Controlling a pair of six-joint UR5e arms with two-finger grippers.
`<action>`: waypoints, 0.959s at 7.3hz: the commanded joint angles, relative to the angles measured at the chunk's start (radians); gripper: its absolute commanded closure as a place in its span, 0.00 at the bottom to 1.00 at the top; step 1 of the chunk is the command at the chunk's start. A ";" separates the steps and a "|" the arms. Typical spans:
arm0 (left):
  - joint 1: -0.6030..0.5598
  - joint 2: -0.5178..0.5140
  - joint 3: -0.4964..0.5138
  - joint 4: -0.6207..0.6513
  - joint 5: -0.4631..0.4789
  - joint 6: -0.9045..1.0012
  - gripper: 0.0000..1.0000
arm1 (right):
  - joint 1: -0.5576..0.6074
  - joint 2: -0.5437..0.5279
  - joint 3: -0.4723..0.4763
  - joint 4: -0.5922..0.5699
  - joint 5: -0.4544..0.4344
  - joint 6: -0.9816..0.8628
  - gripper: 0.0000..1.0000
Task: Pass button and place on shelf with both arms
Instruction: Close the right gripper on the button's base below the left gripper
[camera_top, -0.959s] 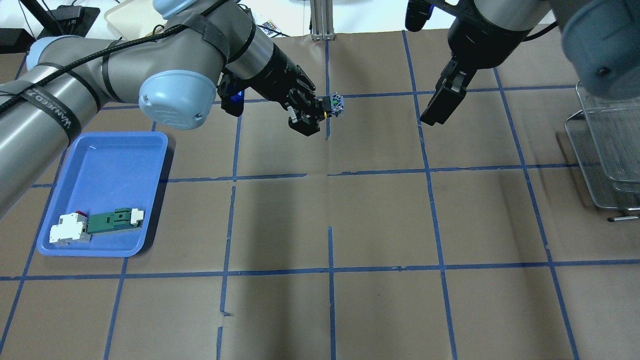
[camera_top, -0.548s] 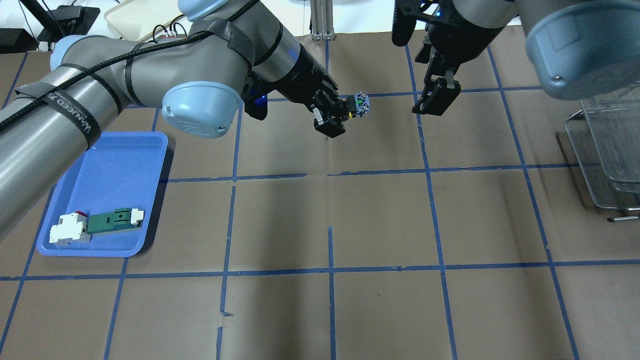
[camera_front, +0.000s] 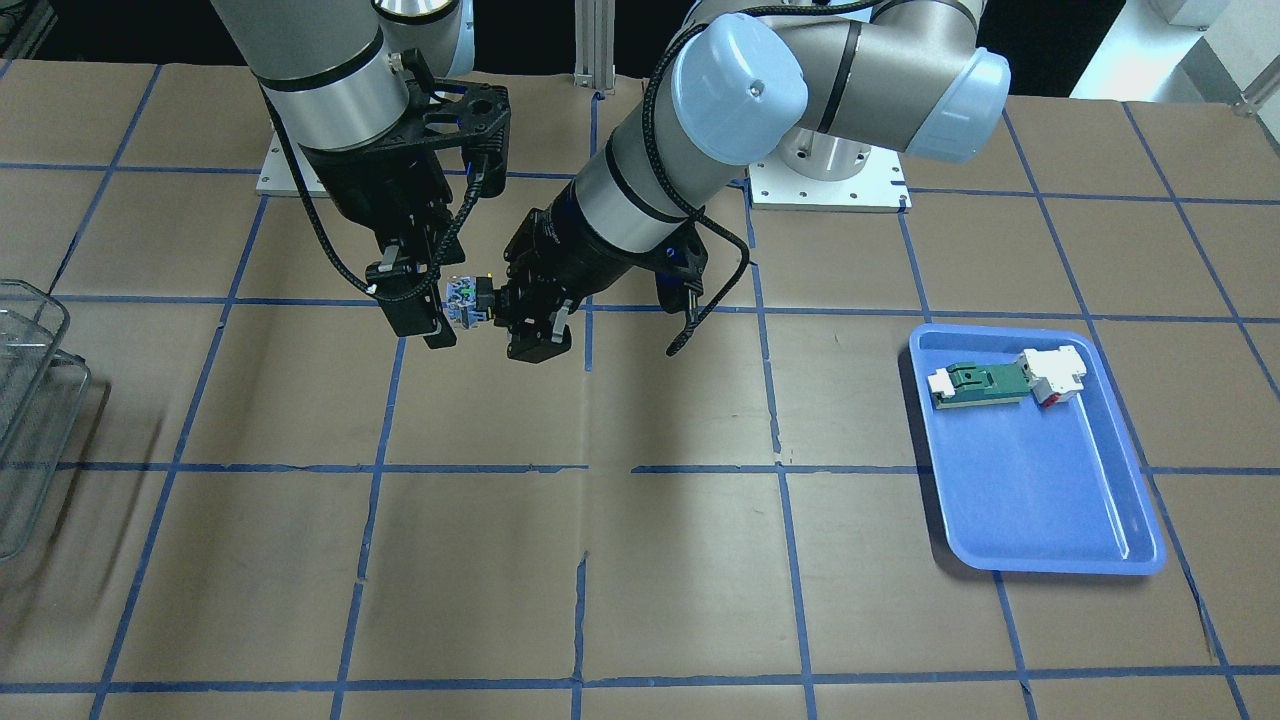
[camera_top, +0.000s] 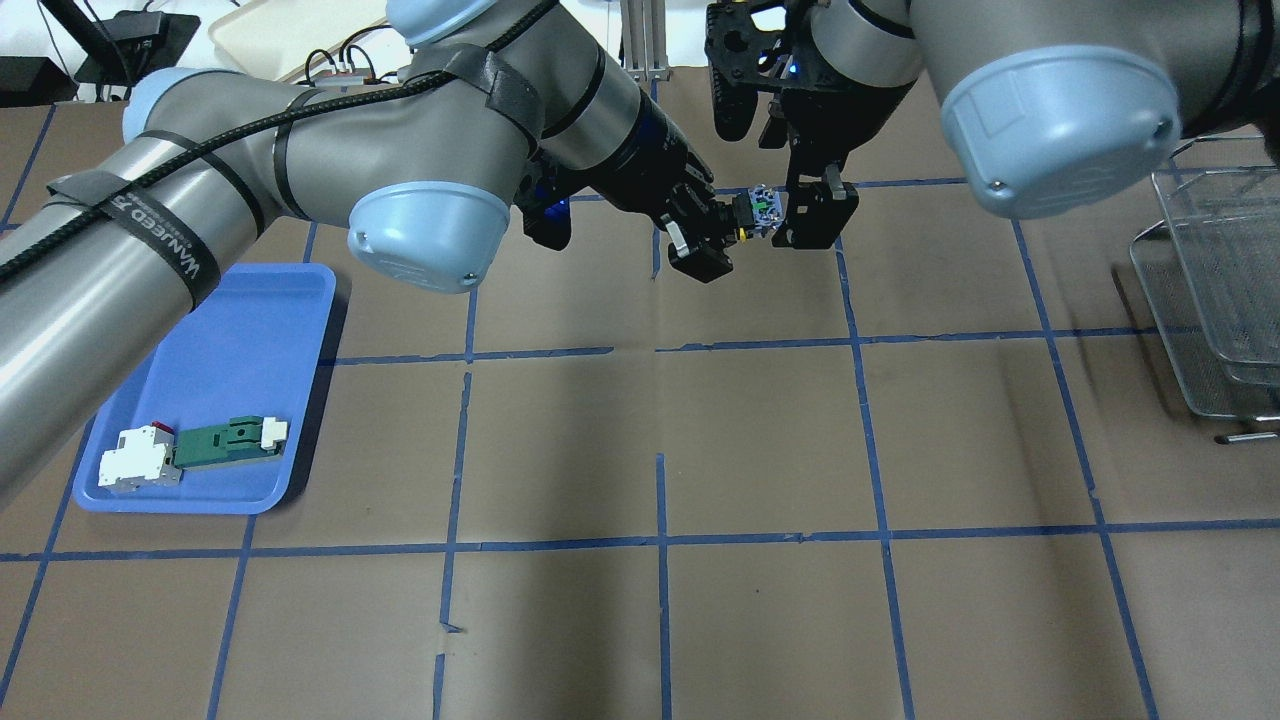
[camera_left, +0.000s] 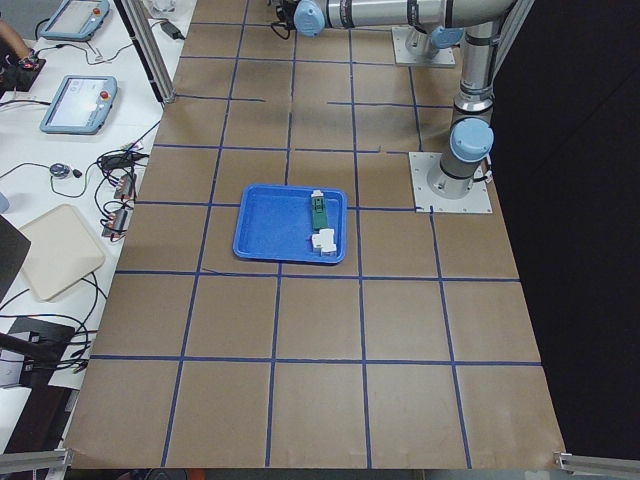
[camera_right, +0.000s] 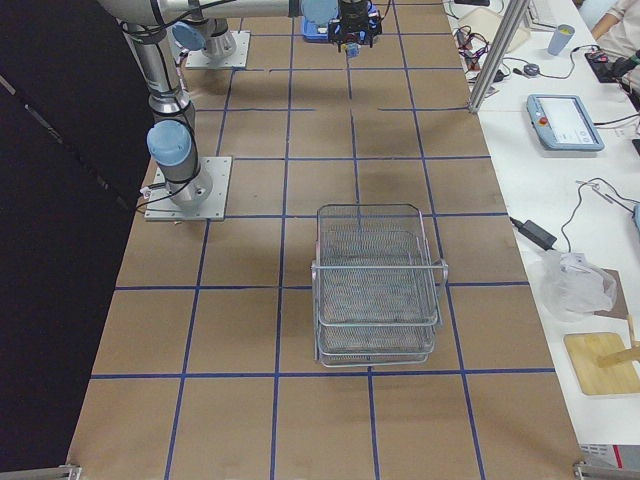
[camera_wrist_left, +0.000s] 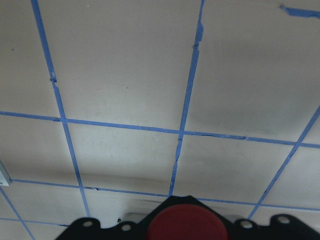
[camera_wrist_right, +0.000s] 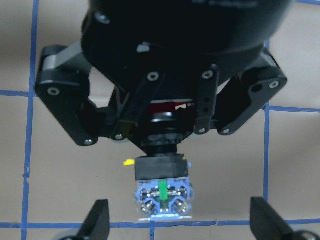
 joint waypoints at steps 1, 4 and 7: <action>-0.001 0.012 0.001 0.005 -0.005 -0.010 1.00 | -0.003 0.000 0.002 0.031 0.013 0.002 0.00; -0.001 0.013 0.001 0.005 -0.005 -0.010 1.00 | 0.000 -0.006 -0.001 0.065 0.030 0.026 0.00; 0.001 0.018 0.001 0.005 -0.007 -0.010 1.00 | -0.008 -0.008 -0.001 0.065 0.053 0.030 0.00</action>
